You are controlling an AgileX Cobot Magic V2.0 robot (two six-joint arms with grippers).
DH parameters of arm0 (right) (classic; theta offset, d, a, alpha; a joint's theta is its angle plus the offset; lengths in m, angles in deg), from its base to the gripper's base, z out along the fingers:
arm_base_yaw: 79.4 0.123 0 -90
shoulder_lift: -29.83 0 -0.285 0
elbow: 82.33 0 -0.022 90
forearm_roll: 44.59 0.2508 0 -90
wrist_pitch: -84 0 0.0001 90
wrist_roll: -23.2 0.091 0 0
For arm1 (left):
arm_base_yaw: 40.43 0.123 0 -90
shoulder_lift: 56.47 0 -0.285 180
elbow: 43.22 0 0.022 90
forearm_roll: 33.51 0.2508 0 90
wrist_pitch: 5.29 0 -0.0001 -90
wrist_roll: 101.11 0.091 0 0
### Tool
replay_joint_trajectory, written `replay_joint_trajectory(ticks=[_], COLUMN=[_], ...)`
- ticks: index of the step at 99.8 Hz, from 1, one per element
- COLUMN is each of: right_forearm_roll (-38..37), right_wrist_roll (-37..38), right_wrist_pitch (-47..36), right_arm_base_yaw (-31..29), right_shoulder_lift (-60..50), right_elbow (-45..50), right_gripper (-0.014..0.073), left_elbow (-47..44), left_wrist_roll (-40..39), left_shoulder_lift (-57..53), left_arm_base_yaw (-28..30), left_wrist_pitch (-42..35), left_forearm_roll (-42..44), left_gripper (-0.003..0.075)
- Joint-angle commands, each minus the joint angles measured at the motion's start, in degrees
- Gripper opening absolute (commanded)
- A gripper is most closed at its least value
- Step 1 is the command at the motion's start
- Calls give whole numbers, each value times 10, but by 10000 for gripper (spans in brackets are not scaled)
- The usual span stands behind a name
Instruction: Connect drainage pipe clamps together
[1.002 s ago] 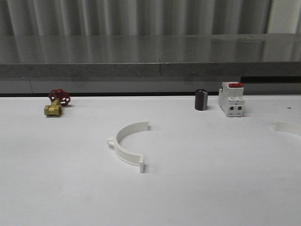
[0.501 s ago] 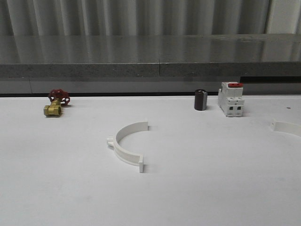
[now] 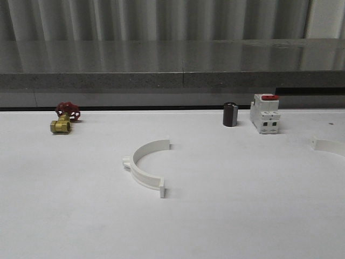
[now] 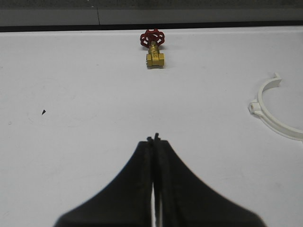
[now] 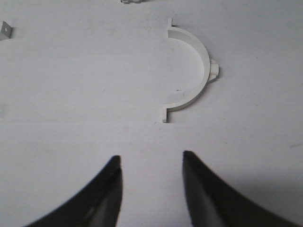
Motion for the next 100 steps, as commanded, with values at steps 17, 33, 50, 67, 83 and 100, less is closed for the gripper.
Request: replay_joint_trajectory(ticks=[17, 33, 50, 67, 83, 100], right_forearm_roll=[4, 4, 9, 9, 9, 9], right_wrist_roll=[1, 3, -17, -28, -43, -66], right_wrist_pitch=[-76, -74, -79, -119, -151, -155], right_arm_base_yaw=[-7, -54, -101, -102, -102, -102], right_shoulder_lift=[31, 107, 219, 322, 402, 464], right_elbow=[-22, -42, -84, -130, -168, -194], right_gripper=[552, 552, 552, 552, 552, 552], left_elbow=[16, 16, 16, 16, 16, 16], left_wrist_roll=[1, 1, 1, 1, 1, 1], left_shoulder_lift=[1, 1, 1, 1, 1, 1], left_arm_base_yaw=[2, 2, 2, 2, 2, 2], left_wrist_pitch=[-39, -39, -39, -39, -39, -39], left_forearm_roll=[-2, -2, -2, -2, -2, -2], left_gripper=[-20, -20, -20, -20, -20, -20])
